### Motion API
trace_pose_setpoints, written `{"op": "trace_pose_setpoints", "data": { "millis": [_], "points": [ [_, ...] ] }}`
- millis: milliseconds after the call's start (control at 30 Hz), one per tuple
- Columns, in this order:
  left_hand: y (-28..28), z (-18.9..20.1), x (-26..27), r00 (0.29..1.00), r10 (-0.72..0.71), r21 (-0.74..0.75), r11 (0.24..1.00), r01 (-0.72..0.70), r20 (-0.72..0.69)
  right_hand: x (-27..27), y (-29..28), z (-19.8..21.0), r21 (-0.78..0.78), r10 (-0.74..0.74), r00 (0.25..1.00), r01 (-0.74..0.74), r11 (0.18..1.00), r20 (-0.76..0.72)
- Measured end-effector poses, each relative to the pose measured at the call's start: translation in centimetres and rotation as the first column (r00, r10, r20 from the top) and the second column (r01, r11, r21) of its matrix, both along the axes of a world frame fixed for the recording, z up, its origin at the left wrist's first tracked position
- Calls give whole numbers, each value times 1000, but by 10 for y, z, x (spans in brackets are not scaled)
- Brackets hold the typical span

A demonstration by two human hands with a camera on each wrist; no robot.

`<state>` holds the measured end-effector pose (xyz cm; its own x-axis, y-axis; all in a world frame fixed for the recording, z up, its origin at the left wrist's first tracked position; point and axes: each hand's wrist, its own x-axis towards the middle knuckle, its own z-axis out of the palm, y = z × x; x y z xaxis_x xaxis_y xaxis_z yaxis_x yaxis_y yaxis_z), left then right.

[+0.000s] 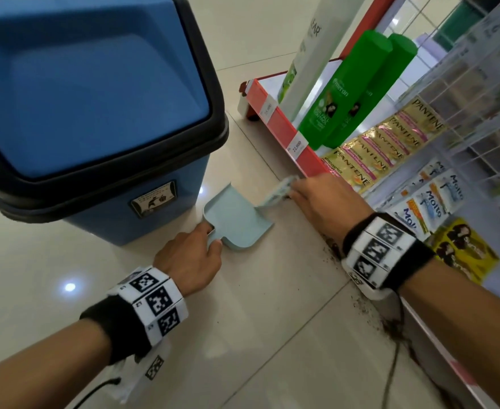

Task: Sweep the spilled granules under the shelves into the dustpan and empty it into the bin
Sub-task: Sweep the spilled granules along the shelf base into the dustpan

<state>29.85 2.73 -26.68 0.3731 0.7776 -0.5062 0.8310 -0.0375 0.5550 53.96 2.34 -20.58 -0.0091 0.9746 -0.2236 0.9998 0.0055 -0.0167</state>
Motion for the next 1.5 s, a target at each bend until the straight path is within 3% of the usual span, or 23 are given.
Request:
{"op": "trace_pose_setpoints", "data": {
  "millis": [100, 267, 500, 667, 767, 867, 933, 1000, 1067, 1133, 1233, 1333, 1400, 1500],
  "points": [
    [-1, 0, 2, 1000, -7, 0, 1000, 7, 2, -22, 40, 1, 115, 27, 999, -29, 993, 19],
    [-2, 0, -4, 1000, 5, 0, 1000, -5, 1, -48, 89, -16, 45, -56, 989, 50, 998, 140],
    [-3, 0, -12, 1000, 8, 18, 1000, -8, 2, -8, 9, -21, -200, -114, 987, 135, 971, 114],
    [-4, -1, -8, 1000, -11, 21, 1000, 11, -9, 3, -9, -3, 16, 56, 974, -61, 998, 220],
    [-3, -1, -4, 1000, -21, 23, 1000, 21, -8, -8, 19, 1, 164, 48, 995, -62, 985, 89],
    [-1, -2, -4, 1000, -11, 28, 1000, 11, 5, -30, 59, -7, 274, 4, 993, 29, 961, -117],
    [0, -4, -6, 1000, 6, 20, 1000, -7, 19, -42, 85, -17, 258, -81, 931, 182, 949, -357],
    [0, -5, -9, 999, 21, 17, 1000, -22, 37, -50, 106, -28, 174, -203, 821, 342, 924, -534],
    [-1, -6, -12, 998, 33, 17, 999, -34, 55, -50, 117, -39, 122, -300, 723, 468, 875, -623],
    [-1, -7, -15, 997, 40, 12, 999, -41, 69, -45, 119, -50, 109, -340, 692, 517, 849, -637],
    [1, -10, -17, 997, 32, 15, 999, -33, 75, -34, 111, -61, 183, -263, 816, 405, 896, -515],
    [4, -14, -16, 994, 30, 22, 999, -33, 104, -23, 105, -73, 240, -180, 957, 234, 942, -225],
    [6, -19, -13, 992, 29, 19, 999, -31, 124, -23, 106, -78, 253, -170, 985, 169, 952, -17],
    [11, -24, -7, 988, 34, 20, 999, -38, 152, -31, 116, -80, 235, -212, 970, 180, 955, 122]
  ]
}}
